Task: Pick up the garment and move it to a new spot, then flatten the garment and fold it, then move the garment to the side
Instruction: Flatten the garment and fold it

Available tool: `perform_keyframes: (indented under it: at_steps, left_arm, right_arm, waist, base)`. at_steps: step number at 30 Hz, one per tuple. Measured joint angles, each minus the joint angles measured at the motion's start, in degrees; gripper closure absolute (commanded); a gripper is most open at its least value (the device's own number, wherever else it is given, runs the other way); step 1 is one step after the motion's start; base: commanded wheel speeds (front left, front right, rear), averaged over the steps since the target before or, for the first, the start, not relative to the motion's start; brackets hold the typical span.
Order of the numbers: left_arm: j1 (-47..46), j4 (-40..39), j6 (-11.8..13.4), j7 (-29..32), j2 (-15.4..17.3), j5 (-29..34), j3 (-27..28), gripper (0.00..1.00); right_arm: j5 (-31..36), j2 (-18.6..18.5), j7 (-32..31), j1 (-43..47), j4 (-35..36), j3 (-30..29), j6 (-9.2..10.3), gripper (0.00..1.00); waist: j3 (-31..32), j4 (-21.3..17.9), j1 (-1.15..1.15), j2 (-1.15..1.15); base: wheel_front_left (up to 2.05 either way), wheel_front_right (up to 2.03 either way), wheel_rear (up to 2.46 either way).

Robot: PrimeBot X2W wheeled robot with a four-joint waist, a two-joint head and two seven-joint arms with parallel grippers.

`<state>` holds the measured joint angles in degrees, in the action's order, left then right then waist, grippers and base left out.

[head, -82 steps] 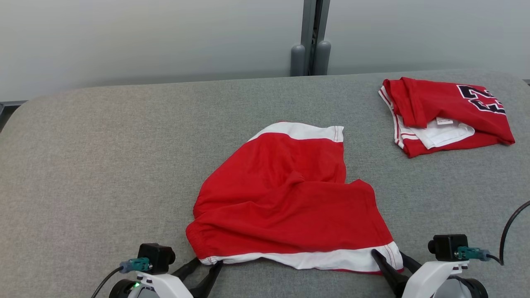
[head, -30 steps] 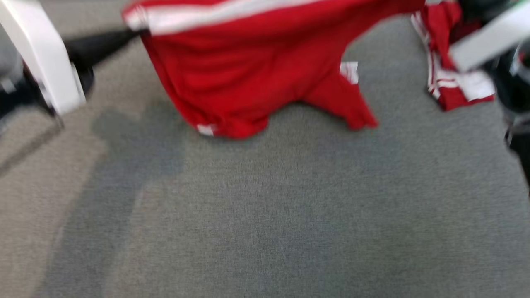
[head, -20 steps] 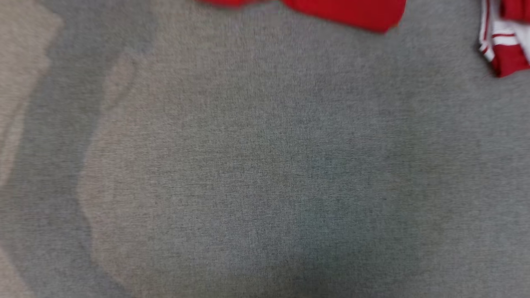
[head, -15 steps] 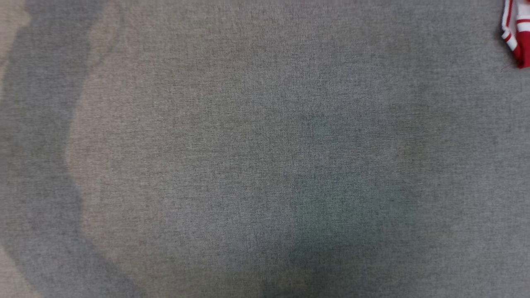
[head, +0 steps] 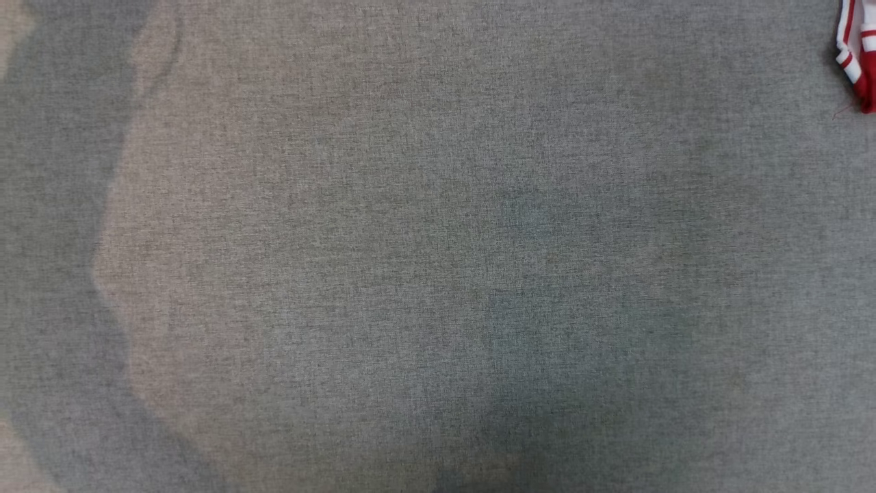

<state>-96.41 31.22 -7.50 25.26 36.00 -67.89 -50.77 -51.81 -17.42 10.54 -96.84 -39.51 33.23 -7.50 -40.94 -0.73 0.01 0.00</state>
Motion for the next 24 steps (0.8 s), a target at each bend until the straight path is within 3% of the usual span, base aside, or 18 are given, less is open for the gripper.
perform_keyframes:
  at_steps: [10, 17, 24]
  left_arm:
    - [11.7, -6.1, 0.0, -0.4, 5.4, -8.0, -9.4, 1.00]
    - [21.3, -13.1, 0.0, -1.0, 9.9, -14.1, -15.2, 1.00]
    - [31.9, -19.6, 0.0, 1.1, 13.1, -19.9, -19.8, 1.00]
  right_arm:
    - [-6.4, -4.5, -1.5, 14.5, 3.3, 11.3, 0.00, 1.00]
    - [-11.5, -6.9, -1.8, 26.5, 7.6, 17.9, 0.00, 1.00]
    - [-15.2, -10.9, -7.4, 37.8, 12.3, 24.7, 0.00, 1.00]
  waist:
    - [4.9, 0.1, 0.00, 0.00]
    - [12.2, -0.6, 0.00, 0.00]
    - [20.7, -1.4, 0.00, 0.00]
  base:
    - [0.00, 0.00, 0.00]
    - [0.00, 0.00, 0.00]
    - [0.00, 0.00, 0.00]
